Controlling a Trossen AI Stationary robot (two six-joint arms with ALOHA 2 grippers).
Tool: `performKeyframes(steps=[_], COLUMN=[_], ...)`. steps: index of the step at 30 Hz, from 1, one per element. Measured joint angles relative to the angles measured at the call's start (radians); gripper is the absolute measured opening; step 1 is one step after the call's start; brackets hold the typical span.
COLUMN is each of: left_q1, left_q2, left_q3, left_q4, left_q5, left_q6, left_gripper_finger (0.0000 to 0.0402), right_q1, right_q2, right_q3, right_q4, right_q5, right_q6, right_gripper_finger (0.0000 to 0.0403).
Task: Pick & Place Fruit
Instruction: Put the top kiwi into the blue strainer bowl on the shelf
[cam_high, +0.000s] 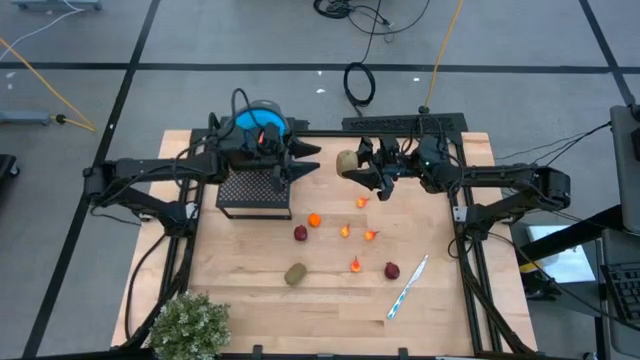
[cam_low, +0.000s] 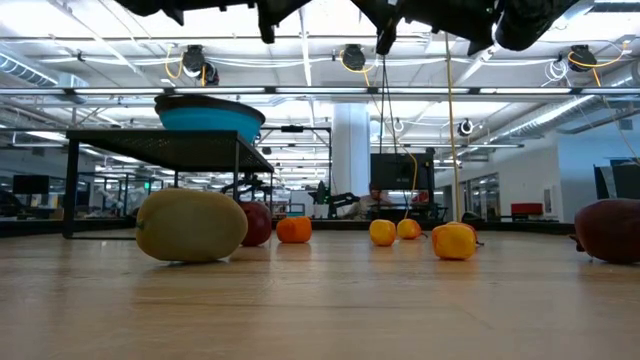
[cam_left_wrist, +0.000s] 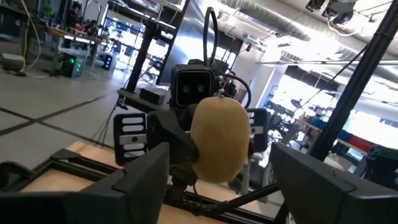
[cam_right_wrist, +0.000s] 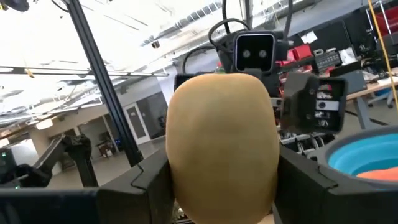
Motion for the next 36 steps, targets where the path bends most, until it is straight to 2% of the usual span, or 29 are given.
performKeyframes(steps=[6,13,26,31,36], left_q1=[0.0,-0.012,-0.042,-0.043,-0.044], left_q2=[0.086,0.17,0.236,0.236,0.235], left_q3=[0.084,0.164,0.246,0.246,0.247], left_q4=[-0.007,-0.036,-0.063,-0.06,-0.079], left_q5=[0.053,0.061,0.069,0.054,0.023], left_q6=[-0.017,-0.021,0.013,-0.035,-0.039], left_gripper_finger=[0.031,0.0329,0.0333,0.0311,0.0248], right_q1=[0.0,0.0,0.001,0.001,0.0], right_q2=[0.001,0.001,0.001,0.0,0.0], right_q3=[0.0,0.0,0.0,0.0,0.0], right_q4=[-0.001,-0.003,-0.006,-0.011,-0.017], right_q5=[0.0,0.0,-0.006,-0.006,-0.004], right_q6=[0.0,0.012,0.027,0.027,0.032], right_gripper_finger=[0.0203,0.0203,0.0203,0.0203,0.0203])
